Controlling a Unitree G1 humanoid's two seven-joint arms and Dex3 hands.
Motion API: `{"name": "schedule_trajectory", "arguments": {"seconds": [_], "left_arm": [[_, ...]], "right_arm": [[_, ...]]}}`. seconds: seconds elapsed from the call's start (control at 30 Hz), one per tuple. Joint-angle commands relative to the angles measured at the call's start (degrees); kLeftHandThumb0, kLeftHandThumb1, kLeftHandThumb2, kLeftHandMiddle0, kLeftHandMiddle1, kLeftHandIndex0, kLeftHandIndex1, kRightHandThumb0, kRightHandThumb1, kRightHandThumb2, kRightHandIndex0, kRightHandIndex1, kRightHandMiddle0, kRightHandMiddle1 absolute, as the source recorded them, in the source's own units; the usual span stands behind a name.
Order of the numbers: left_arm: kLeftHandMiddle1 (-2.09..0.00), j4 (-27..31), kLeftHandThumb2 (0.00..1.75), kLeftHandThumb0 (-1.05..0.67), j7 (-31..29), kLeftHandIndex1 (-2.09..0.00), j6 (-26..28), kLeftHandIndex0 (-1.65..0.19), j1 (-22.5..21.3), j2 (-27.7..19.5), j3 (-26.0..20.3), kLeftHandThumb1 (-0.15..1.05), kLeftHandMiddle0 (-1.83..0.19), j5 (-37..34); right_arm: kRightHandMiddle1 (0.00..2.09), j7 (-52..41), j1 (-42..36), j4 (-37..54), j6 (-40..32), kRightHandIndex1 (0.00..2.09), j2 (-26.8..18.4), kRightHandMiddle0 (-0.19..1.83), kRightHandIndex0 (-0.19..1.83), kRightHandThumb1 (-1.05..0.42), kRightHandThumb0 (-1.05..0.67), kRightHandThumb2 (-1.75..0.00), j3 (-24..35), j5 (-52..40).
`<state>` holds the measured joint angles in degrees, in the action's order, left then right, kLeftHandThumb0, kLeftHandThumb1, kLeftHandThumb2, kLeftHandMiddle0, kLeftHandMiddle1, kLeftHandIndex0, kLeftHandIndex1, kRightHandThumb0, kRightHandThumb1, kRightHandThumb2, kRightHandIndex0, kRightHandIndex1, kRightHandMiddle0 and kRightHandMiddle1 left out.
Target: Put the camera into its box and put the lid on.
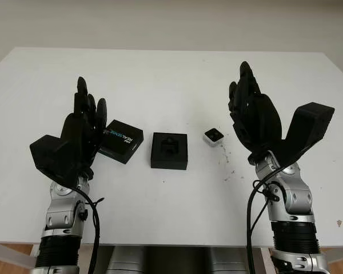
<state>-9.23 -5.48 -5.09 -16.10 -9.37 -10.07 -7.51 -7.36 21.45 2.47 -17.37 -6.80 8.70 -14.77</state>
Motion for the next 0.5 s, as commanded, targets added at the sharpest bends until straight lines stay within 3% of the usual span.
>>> {"name": "schedule_trajectory", "arguments": {"seconds": [0.0,0.27,0.47], "left_arm": [[0.0,1.54,0.58,-0.73,-0.04,0.0,-0.38,0.19,0.71,-0.18,0.08,1.05,0.19,0.23],[0.0,0.86,0.57,-0.73,0.0,0.0,-0.09,0.19,0.55,0.27,0.33,1.05,0.19,0.13],[0.0,1.07,0.57,-0.74,0.12,0.0,0.74,0.19,0.4,0.74,0.54,1.05,0.19,0.02]], "right_arm": [[0.0,-0.12,-0.49,1.88,-0.52,0.0,-0.17,-0.19,-0.19,-1.05,-0.67,-0.76,-0.05,-0.44],[0.0,-0.82,-0.21,1.35,-1.38,0.0,-1.12,-0.19,-0.19,-1.05,-0.68,-0.76,-0.08,-0.08],[0.01,-6.03,1.76,-1.02,0.4,0.0,-5.28,-0.18,-0.19,-1.05,-0.63,-0.69,1.28,-1.07]]}}
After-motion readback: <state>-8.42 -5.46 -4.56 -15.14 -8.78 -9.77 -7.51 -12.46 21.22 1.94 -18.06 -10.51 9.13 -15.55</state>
